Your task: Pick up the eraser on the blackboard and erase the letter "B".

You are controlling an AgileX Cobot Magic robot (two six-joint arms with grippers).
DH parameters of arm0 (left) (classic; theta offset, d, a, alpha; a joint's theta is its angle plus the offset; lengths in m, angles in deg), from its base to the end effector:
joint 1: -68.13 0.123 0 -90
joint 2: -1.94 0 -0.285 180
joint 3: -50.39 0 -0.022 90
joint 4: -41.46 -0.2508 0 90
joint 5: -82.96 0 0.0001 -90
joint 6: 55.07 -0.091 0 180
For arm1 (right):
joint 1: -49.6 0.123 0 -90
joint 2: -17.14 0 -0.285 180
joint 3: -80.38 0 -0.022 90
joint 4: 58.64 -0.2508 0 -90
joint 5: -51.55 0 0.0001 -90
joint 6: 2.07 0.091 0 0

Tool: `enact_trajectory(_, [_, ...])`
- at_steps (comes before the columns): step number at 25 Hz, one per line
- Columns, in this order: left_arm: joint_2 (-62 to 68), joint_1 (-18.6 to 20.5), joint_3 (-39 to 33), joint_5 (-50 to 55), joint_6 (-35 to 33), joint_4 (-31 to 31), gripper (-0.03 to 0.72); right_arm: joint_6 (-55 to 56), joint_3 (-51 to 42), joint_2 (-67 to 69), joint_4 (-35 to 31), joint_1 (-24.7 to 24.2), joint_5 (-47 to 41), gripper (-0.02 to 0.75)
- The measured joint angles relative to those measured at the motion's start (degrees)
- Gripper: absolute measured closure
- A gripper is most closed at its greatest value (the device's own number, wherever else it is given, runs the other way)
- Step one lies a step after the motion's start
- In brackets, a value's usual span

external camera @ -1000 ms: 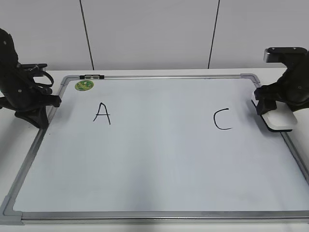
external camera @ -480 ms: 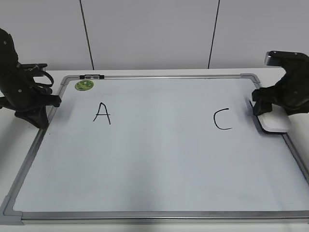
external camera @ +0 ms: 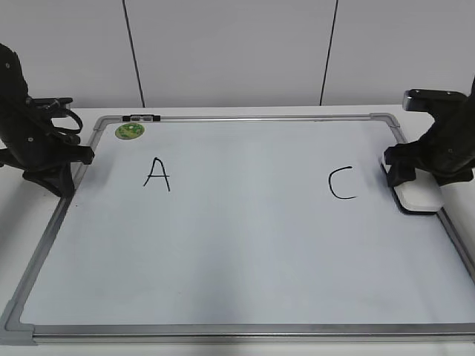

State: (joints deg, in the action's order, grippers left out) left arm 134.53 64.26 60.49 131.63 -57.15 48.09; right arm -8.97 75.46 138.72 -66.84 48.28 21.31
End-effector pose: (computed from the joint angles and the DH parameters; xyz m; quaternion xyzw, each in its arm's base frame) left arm 0.4289 -0.0369 0.1271 0.0170 0.9958 -0.0474 0.0762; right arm 0.4001 -0.0027 0.1510 0.0056 0.9784 0.0332 0.2040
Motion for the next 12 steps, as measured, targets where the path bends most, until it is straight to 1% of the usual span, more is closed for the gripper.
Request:
enact_trajectory(5, [0.0,0.0,0.0,-0.1,0.0,0.0,0.642,-0.09,0.11,0.36,0.58,0.0,-0.81,0.196])
enact_trajectory(9, [0.0,0.0,0.0,-0.1,0.0,0.0,0.642,-0.09,0.11,0.59,0.71,0.0,-2.44,0.134])
enact_trajectory(12, [0.0,0.0,0.0,-0.1,0.0,0.0,0.642,-0.09,0.11,0.26,1.05,0.0,-3.59,0.115])
